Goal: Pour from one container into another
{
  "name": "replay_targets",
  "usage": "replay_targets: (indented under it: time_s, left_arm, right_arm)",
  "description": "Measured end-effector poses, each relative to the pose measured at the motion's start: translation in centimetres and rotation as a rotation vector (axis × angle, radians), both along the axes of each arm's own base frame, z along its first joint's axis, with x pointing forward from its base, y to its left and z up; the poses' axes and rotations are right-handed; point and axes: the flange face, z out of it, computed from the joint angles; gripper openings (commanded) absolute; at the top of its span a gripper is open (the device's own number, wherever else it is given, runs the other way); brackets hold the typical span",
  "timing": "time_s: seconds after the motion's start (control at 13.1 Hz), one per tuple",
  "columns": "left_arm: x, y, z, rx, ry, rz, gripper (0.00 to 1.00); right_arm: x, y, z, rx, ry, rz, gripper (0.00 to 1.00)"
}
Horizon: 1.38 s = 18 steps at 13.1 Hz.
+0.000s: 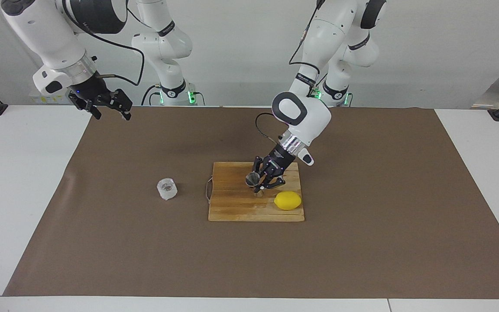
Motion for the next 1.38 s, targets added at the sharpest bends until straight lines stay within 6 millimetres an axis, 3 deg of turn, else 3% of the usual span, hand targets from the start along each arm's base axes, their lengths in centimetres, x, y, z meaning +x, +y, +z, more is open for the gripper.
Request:
replay_targets:
  time_s: [0.76,0.99,1.15,1.38]
  left_arm:
    - [0.4,-0.6,0.5,0.0,-0.032,-0.064,0.0]
    - [1.2,0.4,0.4,-0.014,-0.043,-0.093,0.0]
    - [1.5,0.8,-0.1,-0.019,-0.061,-0.144,0.0]
    - [0.3,0.7,-1.9,-0.029,-0.092,-0.213,0.0]
  right_arm:
    - [0.0,0.0,0.0,0.0,0.0,0.0,1.0]
    - [0.0,0.0,0.0,0.0,0.0,0.0,1.0]
    - [0.0,0.0,0.0,0.0,0.0,0.0,1.0]
    - [0.0,0.0,0.0,0.0,0.0,0.0,1.0]
